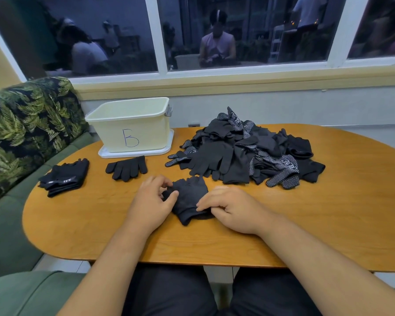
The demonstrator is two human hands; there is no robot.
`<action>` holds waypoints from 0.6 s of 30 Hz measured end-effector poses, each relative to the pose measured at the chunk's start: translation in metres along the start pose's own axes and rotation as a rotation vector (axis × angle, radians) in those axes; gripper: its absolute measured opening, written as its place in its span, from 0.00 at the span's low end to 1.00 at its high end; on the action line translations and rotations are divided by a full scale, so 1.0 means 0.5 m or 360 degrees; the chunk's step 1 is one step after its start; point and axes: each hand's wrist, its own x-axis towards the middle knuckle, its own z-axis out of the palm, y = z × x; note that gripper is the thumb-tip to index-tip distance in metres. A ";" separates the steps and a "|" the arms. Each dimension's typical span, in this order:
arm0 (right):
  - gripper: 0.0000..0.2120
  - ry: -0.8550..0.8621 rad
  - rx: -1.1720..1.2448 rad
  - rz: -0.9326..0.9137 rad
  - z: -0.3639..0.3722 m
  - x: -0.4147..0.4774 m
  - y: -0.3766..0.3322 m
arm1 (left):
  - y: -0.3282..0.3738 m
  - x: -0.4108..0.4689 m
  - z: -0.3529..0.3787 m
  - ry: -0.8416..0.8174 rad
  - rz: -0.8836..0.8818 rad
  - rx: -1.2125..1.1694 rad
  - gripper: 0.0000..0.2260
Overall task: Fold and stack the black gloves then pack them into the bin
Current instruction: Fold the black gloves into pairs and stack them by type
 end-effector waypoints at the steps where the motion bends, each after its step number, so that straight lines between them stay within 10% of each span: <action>1: 0.16 0.0033 0.0032 -0.0002 0.002 0.001 0.000 | 0.002 -0.001 -0.001 -0.0003 -0.0055 -0.0038 0.08; 18: 0.28 -0.0186 -0.0239 0.0281 0.008 0.017 -0.013 | 0.005 0.004 -0.023 0.0102 -0.0416 -0.0554 0.12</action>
